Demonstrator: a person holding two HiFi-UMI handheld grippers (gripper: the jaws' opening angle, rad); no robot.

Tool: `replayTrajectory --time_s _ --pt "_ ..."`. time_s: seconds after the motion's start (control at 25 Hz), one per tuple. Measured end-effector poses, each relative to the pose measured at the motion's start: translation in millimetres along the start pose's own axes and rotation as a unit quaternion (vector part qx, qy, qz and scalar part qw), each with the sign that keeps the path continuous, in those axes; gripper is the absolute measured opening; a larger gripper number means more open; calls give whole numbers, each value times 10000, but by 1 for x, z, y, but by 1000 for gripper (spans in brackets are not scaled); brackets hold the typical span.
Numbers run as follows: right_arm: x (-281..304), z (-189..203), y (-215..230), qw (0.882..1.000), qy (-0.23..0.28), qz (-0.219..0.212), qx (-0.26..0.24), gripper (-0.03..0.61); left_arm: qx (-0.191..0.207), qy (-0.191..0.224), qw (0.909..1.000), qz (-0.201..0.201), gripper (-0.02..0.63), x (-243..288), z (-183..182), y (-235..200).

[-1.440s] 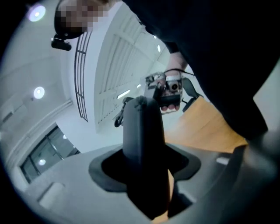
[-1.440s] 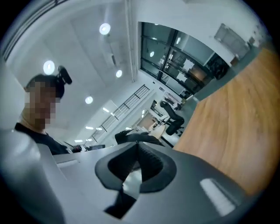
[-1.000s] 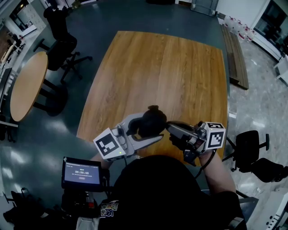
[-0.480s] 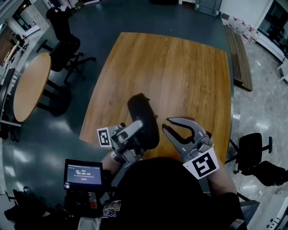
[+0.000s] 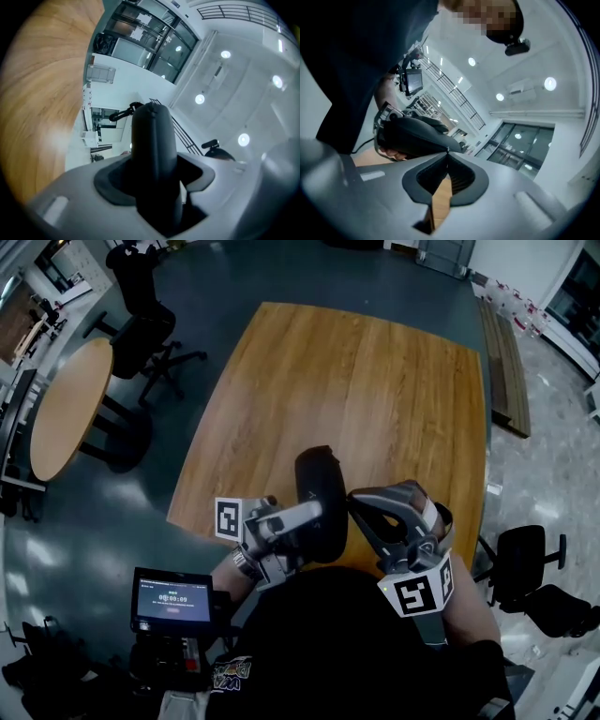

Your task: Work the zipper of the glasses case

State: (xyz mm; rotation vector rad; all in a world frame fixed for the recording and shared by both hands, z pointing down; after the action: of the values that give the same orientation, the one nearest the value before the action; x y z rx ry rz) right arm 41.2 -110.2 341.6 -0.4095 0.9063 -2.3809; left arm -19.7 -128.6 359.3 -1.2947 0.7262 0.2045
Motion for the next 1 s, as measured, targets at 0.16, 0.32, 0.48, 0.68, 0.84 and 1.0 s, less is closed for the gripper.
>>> replayTrajectory --time_s 0.16,0.32,0.48,0.68,0.84,1.0 --pt "-3 3 0 9998 21 183 -40 8 -124 59 9999 -30 259 2 2 -3" --pt "-5 8 0 9999 -97 38 16 6 240 269 9984 -433 258 -1 -6 -8" --pt "-7 9 -5 9996 -157 -155 177 6 636 754 9918 -813 258 -2 -23 -9" --pt "-6 10 -26 9982 -266 -426 318 6 1109 1795 9710 -1122 258 -14 -59 -6" --pt "2 7 -49 9952 -274 -745 581 6 1320 2320 9553 -1269 258 -16 -70 -6" --pt "12 5 -63 9899 -233 -1013 968 6 1318 2512 9472 -1491 258 -17 -69 -15"
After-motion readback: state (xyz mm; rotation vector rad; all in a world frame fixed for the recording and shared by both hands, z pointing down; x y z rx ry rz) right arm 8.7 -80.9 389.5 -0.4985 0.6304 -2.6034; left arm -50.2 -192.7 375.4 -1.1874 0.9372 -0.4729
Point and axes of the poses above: the fingertips, and each gripper's own axes: x forward along the fingers, y to its right, z out of its underside, the point moved 3 cm from there along -x, backward along the fingers, and after that the axes turned 2 degrees about x, right-handed, at the moved point
